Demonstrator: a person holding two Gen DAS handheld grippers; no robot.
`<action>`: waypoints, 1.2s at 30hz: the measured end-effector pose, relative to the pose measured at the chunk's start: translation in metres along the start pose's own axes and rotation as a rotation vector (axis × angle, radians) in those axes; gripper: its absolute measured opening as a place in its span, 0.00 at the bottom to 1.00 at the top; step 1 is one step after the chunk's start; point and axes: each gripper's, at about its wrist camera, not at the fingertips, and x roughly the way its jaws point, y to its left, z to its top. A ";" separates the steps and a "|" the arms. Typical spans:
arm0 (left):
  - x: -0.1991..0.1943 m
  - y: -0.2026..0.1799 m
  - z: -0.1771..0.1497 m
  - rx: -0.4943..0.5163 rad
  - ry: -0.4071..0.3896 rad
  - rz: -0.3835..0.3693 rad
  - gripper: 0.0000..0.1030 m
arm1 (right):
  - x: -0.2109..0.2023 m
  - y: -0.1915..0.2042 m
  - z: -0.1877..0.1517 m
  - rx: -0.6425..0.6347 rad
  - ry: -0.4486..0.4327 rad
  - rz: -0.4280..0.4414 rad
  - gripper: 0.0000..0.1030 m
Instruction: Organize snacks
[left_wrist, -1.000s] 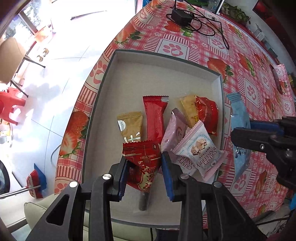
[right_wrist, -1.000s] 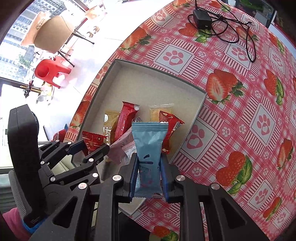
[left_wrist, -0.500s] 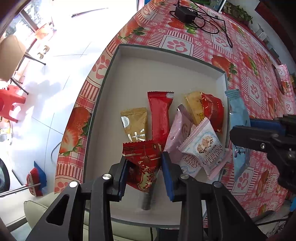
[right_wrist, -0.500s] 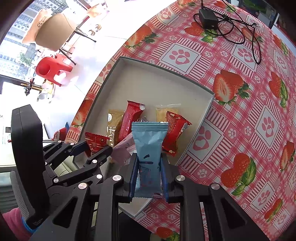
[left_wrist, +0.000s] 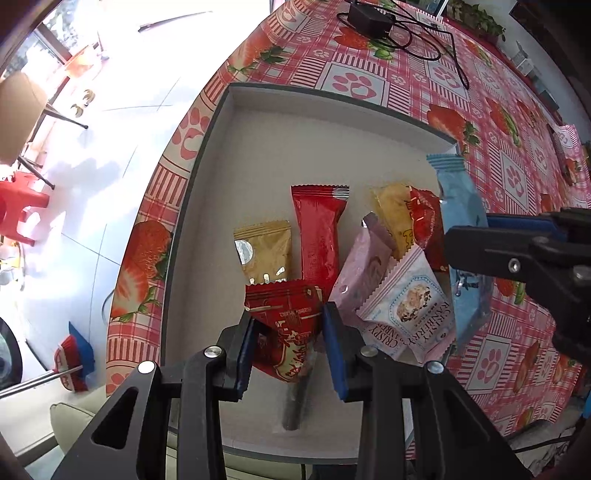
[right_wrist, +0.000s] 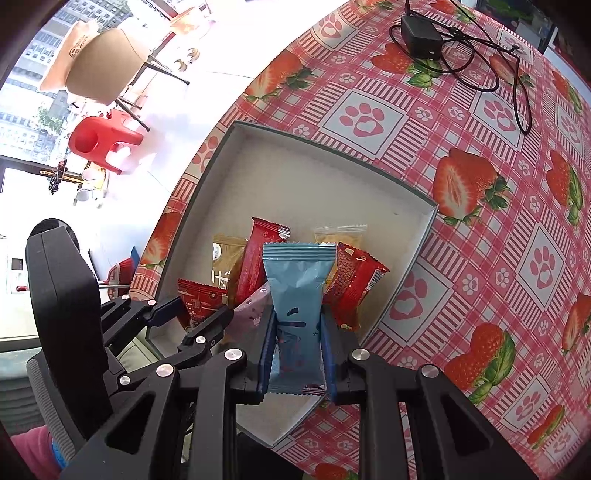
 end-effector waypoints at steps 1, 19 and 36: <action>0.000 0.001 -0.001 -0.001 0.002 0.000 0.36 | 0.001 0.000 0.001 -0.002 0.001 -0.002 0.23; 0.007 0.008 0.000 -0.063 0.024 0.062 0.90 | 0.008 0.001 0.007 -0.002 0.031 -0.110 0.83; -0.011 -0.013 -0.002 0.009 0.025 0.029 1.00 | -0.041 -0.028 -0.031 0.064 -0.080 -0.179 1.00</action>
